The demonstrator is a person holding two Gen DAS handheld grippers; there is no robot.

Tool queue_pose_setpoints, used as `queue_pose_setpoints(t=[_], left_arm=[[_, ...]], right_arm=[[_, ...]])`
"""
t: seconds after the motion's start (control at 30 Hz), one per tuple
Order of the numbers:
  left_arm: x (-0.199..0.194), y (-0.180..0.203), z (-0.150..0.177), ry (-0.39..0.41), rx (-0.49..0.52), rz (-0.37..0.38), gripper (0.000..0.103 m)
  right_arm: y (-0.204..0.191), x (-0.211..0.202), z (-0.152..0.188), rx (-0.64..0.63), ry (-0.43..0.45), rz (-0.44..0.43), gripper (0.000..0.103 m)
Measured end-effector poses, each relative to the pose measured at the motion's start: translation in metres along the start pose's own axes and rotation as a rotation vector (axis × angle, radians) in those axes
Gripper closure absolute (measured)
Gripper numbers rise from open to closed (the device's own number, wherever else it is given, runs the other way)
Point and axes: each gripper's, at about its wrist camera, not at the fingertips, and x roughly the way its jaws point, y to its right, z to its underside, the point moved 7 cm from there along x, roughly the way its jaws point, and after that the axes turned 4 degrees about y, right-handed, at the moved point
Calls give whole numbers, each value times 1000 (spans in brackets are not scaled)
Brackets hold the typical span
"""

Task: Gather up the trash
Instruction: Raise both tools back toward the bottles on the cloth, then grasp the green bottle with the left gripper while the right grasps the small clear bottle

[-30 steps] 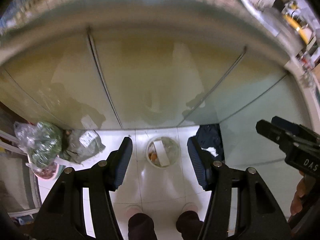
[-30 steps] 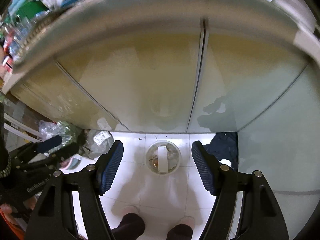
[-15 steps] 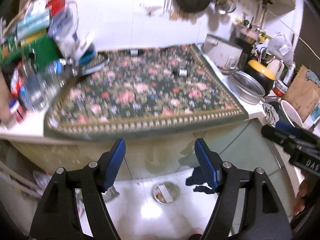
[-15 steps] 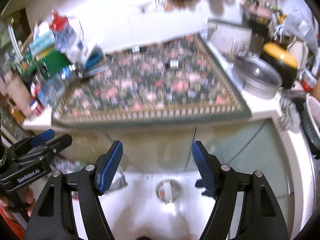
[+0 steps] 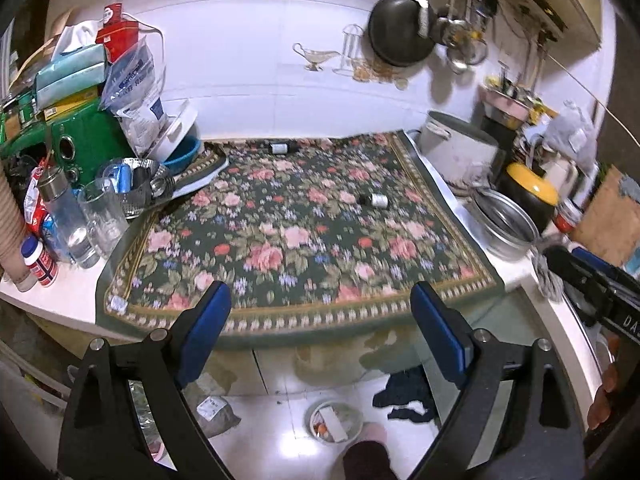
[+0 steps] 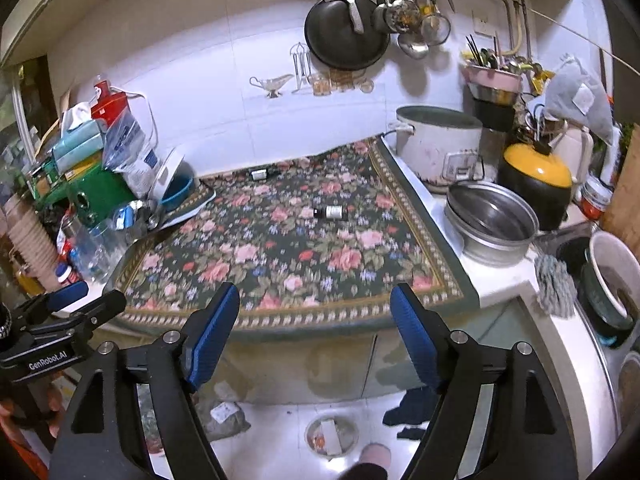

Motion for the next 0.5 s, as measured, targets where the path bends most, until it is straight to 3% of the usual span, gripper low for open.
queue_pose_setpoints(t=[0.33,0.5], left_arm=[[81,31,-84,30,-58,-102,12],[118,35,-106,32,-115,-144,11]], right_arm=[[33,83,-58,-95,-61,-100,28],[47,133,-78,-172,-115,-153,28]])
